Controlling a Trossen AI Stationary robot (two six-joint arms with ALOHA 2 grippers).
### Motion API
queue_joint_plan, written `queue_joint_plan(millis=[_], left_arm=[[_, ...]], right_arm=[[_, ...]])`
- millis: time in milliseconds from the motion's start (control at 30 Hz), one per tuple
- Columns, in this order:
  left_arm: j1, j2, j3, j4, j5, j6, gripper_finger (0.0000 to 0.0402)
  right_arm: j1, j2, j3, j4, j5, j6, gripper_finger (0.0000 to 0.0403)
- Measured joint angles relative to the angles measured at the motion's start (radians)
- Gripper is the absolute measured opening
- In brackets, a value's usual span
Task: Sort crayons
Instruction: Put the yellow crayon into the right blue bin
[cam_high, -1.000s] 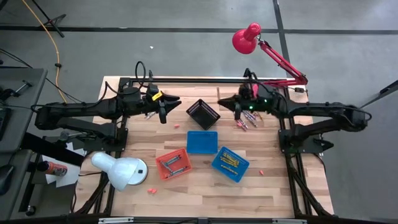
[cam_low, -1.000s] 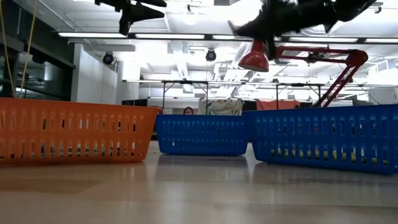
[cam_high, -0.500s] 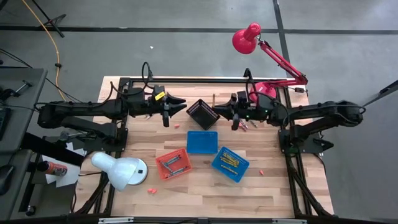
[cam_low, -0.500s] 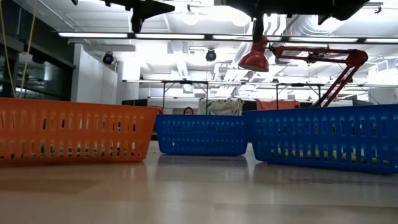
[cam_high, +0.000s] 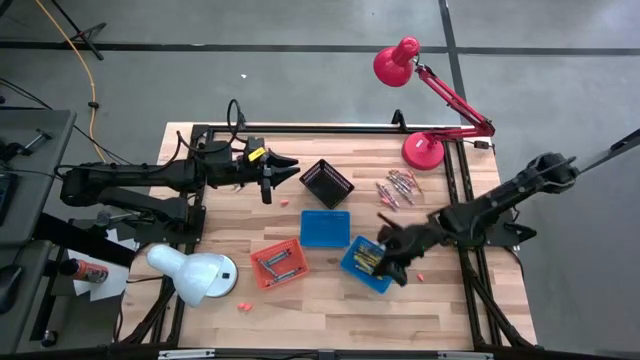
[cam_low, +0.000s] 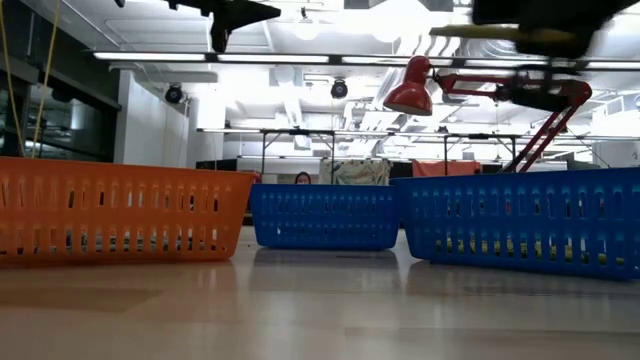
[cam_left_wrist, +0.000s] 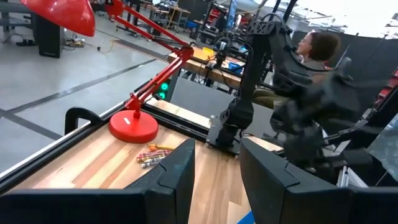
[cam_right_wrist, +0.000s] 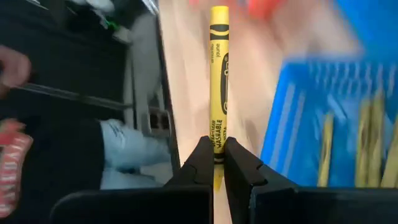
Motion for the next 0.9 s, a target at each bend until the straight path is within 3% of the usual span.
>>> queue_joint_plan(millis=[100,200,500,700,900], left_arm=[[0.0,0.0,0.0,0.0,0.0,-0.001,0.0113],[0.0,0.0,0.0,-0.001,0.0,-0.001,0.0113],[0.0,0.0,0.0,-0.006,0.0,-0.002,0.0113],[0.0,0.0,0.0,-0.006,-0.005,-0.001,0.0113],[0.0,0.0,0.001,-0.007,-0.005,-0.001,0.0113]], right_arm=[[0.077,0.028,0.0,-0.059,0.114,0.115,0.0002],[0.093,0.077,0.0,-0.106,0.153,0.164,0.0002],[0.039,0.195,0.0,-0.108,0.058,0.134,0.0014],[0.024,0.18,0.008,-0.12,0.054,0.093,0.0094],[-0.008,0.133,0.084,-0.212,0.018,-0.107,0.0183]])
